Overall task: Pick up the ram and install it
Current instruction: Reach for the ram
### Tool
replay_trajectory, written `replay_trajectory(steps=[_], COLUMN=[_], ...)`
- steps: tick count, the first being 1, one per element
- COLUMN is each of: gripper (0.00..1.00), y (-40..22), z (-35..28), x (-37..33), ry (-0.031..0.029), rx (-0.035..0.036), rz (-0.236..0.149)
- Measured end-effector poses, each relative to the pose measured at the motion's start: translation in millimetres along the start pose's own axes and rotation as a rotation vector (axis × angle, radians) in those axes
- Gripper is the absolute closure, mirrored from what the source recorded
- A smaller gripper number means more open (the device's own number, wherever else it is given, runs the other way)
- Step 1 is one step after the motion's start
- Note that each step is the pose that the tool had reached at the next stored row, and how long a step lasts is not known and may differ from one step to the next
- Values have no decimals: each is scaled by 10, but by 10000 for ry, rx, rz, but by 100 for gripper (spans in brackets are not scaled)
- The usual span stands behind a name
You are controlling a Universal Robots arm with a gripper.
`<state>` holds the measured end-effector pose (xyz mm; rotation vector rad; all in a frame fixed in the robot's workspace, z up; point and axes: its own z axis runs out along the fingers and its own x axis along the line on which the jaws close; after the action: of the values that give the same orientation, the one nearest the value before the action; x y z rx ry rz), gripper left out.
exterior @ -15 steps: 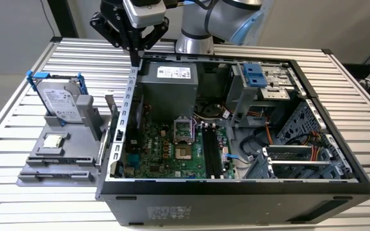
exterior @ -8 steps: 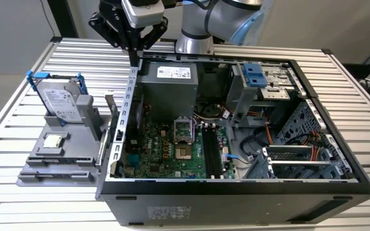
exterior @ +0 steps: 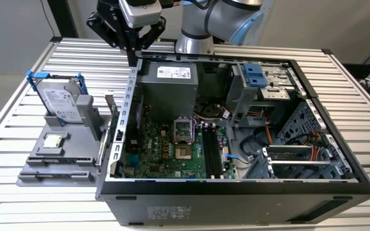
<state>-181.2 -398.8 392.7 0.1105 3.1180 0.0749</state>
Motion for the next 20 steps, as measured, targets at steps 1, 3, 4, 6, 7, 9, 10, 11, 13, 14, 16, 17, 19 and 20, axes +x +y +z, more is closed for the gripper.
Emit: replay_trajectory(steps=[1, 3, 4, 6, 7, 9, 10, 11, 13, 14, 16, 17, 19, 20], gripper=[100, 100, 100, 100, 100, 100, 100, 100, 100, 100, 100, 100, 100, 100], y=[0, -1, -2, -3, -3, -4, -4, -4, -4, -4, -4, -5, -6, -7], z=[0, -1, -1, -1, -1, -2, -2, -2, -2, -2, -2, -2, -2, -2], x=[6, 19, 26, 39, 44, 55, 57, 59, 60, 61, 62, 67, 83, 94], ry=[0, 0, 0, 0, 0, 1, 1, 1, 1, 0, 0, 0, 0, 0], rx=[0, 0, 0, 0, 1, 1, 1, 0, 1, 1, 1, 0, 0, 0], rz=[0, 0, 0, 0, 0, 0, -1, -2, -1, 0, -1, 1, 0, 0])
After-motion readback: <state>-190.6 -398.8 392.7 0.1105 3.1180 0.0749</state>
